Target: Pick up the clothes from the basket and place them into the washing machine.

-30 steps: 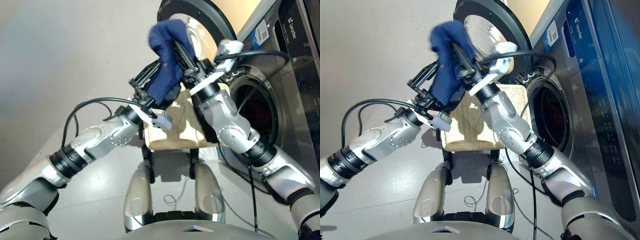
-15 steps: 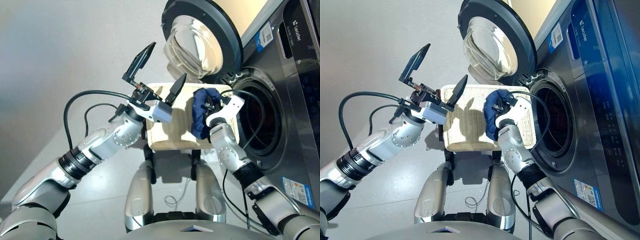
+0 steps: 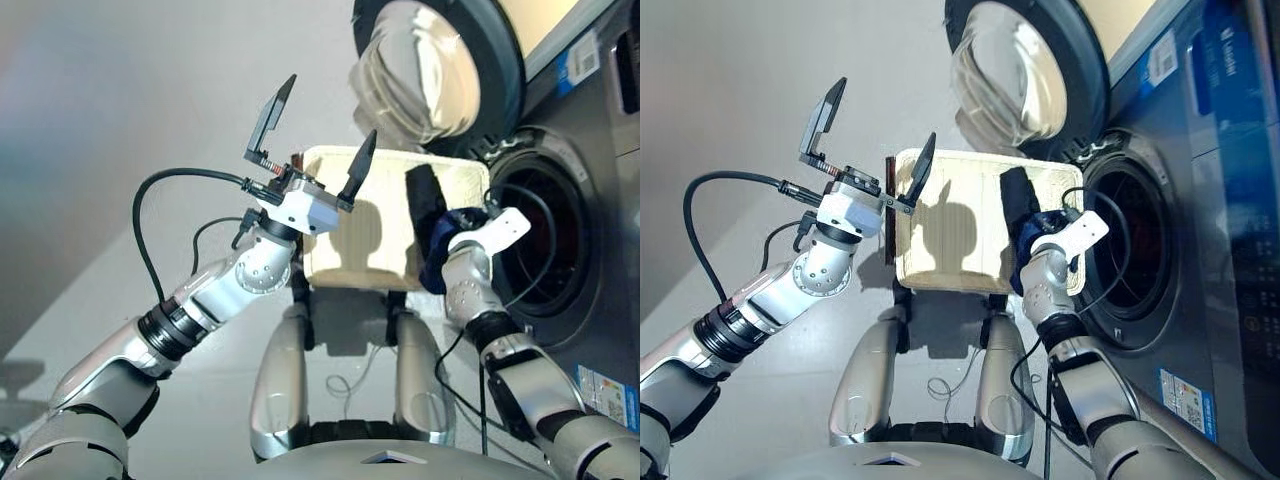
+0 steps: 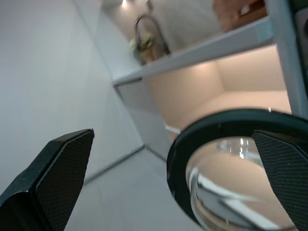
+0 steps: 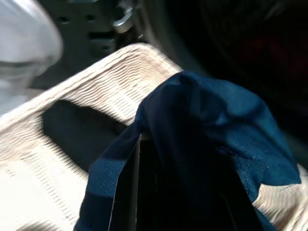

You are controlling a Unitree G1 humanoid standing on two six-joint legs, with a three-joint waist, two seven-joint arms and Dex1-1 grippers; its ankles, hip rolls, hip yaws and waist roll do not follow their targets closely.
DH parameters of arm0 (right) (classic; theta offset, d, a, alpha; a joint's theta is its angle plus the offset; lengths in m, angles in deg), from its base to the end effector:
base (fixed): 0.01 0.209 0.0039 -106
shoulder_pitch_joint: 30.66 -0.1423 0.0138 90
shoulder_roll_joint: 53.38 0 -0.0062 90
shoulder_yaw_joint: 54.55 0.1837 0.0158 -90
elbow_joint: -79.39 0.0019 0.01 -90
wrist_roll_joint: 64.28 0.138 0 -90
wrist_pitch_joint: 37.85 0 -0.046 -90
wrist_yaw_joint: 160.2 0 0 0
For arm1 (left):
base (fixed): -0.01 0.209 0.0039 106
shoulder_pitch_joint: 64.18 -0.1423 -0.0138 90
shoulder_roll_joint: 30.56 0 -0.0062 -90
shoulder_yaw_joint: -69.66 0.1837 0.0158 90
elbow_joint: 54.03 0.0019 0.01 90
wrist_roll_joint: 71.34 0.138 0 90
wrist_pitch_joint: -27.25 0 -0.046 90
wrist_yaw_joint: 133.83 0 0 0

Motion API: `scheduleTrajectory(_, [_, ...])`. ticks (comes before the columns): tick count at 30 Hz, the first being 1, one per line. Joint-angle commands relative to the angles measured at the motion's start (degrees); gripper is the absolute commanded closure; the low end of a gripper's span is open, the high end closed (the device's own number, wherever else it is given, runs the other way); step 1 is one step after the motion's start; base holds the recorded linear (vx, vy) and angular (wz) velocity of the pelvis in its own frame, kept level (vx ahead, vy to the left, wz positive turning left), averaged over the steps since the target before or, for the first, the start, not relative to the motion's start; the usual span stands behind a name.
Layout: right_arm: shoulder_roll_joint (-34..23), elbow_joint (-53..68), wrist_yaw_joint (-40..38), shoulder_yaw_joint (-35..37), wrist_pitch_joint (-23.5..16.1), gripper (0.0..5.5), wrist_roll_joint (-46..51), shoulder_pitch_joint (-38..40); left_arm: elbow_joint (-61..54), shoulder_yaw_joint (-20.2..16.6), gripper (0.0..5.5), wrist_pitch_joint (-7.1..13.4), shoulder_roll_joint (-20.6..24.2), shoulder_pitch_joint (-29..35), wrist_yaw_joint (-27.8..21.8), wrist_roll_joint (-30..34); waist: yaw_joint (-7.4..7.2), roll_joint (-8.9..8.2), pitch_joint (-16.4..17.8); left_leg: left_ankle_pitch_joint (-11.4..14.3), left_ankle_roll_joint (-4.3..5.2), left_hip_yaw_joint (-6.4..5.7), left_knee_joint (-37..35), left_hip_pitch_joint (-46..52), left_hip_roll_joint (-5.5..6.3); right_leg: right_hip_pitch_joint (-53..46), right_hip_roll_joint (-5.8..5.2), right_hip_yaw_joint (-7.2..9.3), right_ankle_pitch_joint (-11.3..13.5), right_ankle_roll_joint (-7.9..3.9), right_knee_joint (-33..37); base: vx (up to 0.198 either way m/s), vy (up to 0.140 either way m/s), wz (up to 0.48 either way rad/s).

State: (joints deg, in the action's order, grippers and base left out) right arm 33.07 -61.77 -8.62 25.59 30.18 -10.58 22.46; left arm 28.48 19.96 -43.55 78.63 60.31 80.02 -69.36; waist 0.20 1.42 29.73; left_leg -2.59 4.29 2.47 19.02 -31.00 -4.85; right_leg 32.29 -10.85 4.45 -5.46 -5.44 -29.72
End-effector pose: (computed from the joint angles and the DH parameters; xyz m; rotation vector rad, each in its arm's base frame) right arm 0.3105 -0.2086 0.0692 0.4878 -0.0010 -0.6569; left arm 0.2401 0.0997 0.1549 0.3868 -0.9426 -0.2868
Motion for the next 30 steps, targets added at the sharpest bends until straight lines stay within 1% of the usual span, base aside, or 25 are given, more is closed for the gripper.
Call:
scheduleTrajectory(1, [-4.8, 2.21, -3.92, 4.53, -5.53, 5.5, -3.22, -2.46, -6.69, -1.98, 0.0, 3.86, -0.74, -0.09, 2.21, -1.19, 0.06, 0.12, 0.06, 6.38, 1.25, 0.85, 9.2, -2.6, -0.35, 3.3, 0.06, -2.78, 1.96, -2.26, -0.91, 0.0, 0.0, 0.0])
scheduleTrajectory(4, [-8.0, 0.67, -6.06, 6.97, -6.27, 5.5, -3.3, -4.26, -8.0, -2.19, 0.0, 3.81, -0.48, -0.3, 3.19, -0.8, -0.02, 0.7, 0.06, 7.15, 1.13, 0.19, 13.09, -8.64, -0.51, 9.34, 0.22, -3.17, 0.96, -1.87, -5.09, -0.037, -0.018, 0.077])
scheduleTrajectory(7, [-12.39, -0.63, -7.6, 8.39, -6.45, 5.5, -3.65, -6.84, -9.4, -2.79, 0.0, 4.12, 0.02, -1.16, 3.65, -1.21, -0.03, 1.17, 0.06, 7.7, 1.27, -0.25, 16.03, -14.34, -0.94, 15.07, 0.24, -3.09, 0.3, -1.69, -8.18, -0.018, -0.006, 0.006])
scheduleTrajectory(8, [-14.47, -1.44, -8.4, 8.65, -6.38, 5.5, -4.33, -7.89, -9.6, -2.76, 0.0, 4.14, 0.55, -1.56, 4.0, -0.9, -0.07, 1.32, 0.06, 7.77, 1.34, -0.3, 16.51, -16.14, -1.1, 16.96, 0.2, -3.15, 0.28, -1.71, -8.62, -0.054, -0.013, 0.009])
scheduleTrajectory(9, [-15.5, -1.97, -9.12, 8.8, -6.6, 5.5, -4.73, -8.93, -9.89, -2.85, 0.0, 4.08, 0.94, -1.79, 4.28, -0.58, -0.07, 1.45, 0.06, 7.73, 1.43, -0.1, 16.73, -17.23, -1.3, 17.98, 0.22, -3.11, 0.36, -1.75, -8.73, 0.0, 0.0, 0.0])
scheduleTrajectory(10, [-17.16, -2.45, -10.12, 9.64, -6.76, 5.5, -4.78, -9.69, -10.08, -3.13, 0.0, 3.69, 1.34, -2.27, 4.69, -0.19, -0.1, 1.6, 0.06, 7.64, 1.49, -0.04, 17.09, -18.94, -1.35, 19.78, 0.29, -3.2, 0.47, -1.76, -9.07, 0.0, 0.0, 0.0])
scheduleTrajectory(12, [-20.55, -3.62, -12.91, 10.3, -6.39, 5.5, -7.11, -11.28, -10.76, -3.76, 0.0, 3.43, 1.96, -3.05, 5.38, 0.64, -0.13, 1.82, 0.06, 7.57, 1.58, -0.16, 17.75, -21.34, -1.72, 22.28, 0.18, -3.31, 0.44, -1.69, -9.69, 0.0, 0.0, 0.0])
scheduleTrajectory(13, [-22.15, -3.86, -14.08, 10.77, -6.3, 5.5, -7.9, -11.77, -11.05, -4.11, 0.0, 3.42, 2.3, -3.68, 5.86, 1.08, -0.19, 2.02, 0.06, 8.19, 1.75, -0.11, 18.49, -22.14, -1.89, 23.33, 0.11, -3.52, -0.23, -1.7, -10.64, 0.0, 0.0, 0.0])
scheduleTrajectory(14, [-24.08, -4.36, -15.25, 11.21, -6.33, 5.5, -8.33, -12.65, -11.32, -4.58, 0.0, 3.23, 2.64, -3.83, 6.52, 1.52, -0.26, 2.18, 0.06, 7.61, 1.73, -0.07, 18.47, -23.7, -1.88, 25.09, 0.09, -3.69, 0.33, -1.65, -10.94, 0.0, 0.0, 0.0])
scheduleTrajectory(15, [-25.42, -4.95, -15.95, 11.59, -6.31, 5.5, -8.55, -12.96, -11.75, -4.8, 0.0, 3.18, 2.85, -4.23, 6.99, 1.87, -0.39, 2.23, 0.06, 8.26, 1.84, -0.07, 19.11, -24.28, -2.03, 25.68, 0.04, -3.81, -0.32, -1.7, -11.72, 0.0, 0.0, 0.0])
scheduleTrajectory(19, [-30.3, -6.28, -18.35, 12.24, -5.09, 5.5, -10.6, -13.87, -13.18, -6.14, 0.0, 2.34, 4.33, -5.76, 8.61, 3.9, -0.72, 2.44, 0.06, 8.67, 1.88, 0.11, 20.49, -27.01, -2.37, 28.85, 0.05, -4.67, -0.46, -1.56, -13.01, 0.0, 0.0, 0.0])
scheduleTrajectory(21, [-32.3, -6.9, -18.64, 12.38, -4.64, 5.5, -10.89, -13.95, -13.86, -6.69, 0.0, 2.39, 5.09, -6.15, 9.04, 4.59, -0.92, 2.33, 0.06, 8.81, 1.98, 0.27, 20.82, -27.95, -2.48, 29.61, -0.05, -4.7, -0.62, -1.55, -13.22, 0.0, 0.0, 0.0])
scheduleTrajectory(26, [-36.47, -7.84, -18.79, 13.86, -5.46, 5.5, -9.56, -14.46, -15.33, -7.91, 0.0, 2.78, 6.95, -7.31, 9.6, 4.61, -1.33, 2.16, 0.06, 8.94, 2.12, 0.17, 21.54, -29.83, -2.46, 31.64, 0.07, -5.16, -0.92, -1.4, -14.16, 0.0, 0.0, 0.0])
scheduleTrajectory(28, [-38.67, -8.08, -18.28, 13.52, -5.5, 5.5, -9.96, -14.34, -15.72, -8.47, 0.0, 3.21, 8.35, -7.86, 9.91, 4.21, -1.32, 1.95, 0.06, 9.08, 2.13, 0.25, 21.94, -30.45, -2.43, 32.37, 0.29, -5.29, -0.88, -1.42, -14.41, 0.0, 0.0, 0.0])
scheduleTrajectory(29, [-38.76, -8.25, -18.13, 13.41, -5.51, 5.5, -9.85, -14.53, -15.76, -8.54, 0.0, 3.21, 8.36, -7.86, 9.88, 4.17, -1.31, 1.96, 0.06, 9.13, 2.13, 0.26, 22.07, -30.59, -2.46, 32.5, 0.31, -5.33, -0.91, -1.43, -14.51, 0.0, 0.0, 0.0])
scheduleTrajectory(30, [-40.25, -9.32, -16.92, 12.52, -5.0, 5.5, -9.83, -14.97, -15.79, -8.35, 0.0, 3.45, 9.37, -8.04, 9.56, 3.78, -1.18, 1.8, 0.06, 9.18, 2.13, 0.23, 22.03, -30.57, -2.5, 32.54, 0.33, -5.32, -0.92, -1.43, -14.53, 0.0, 0.0, 0.0])
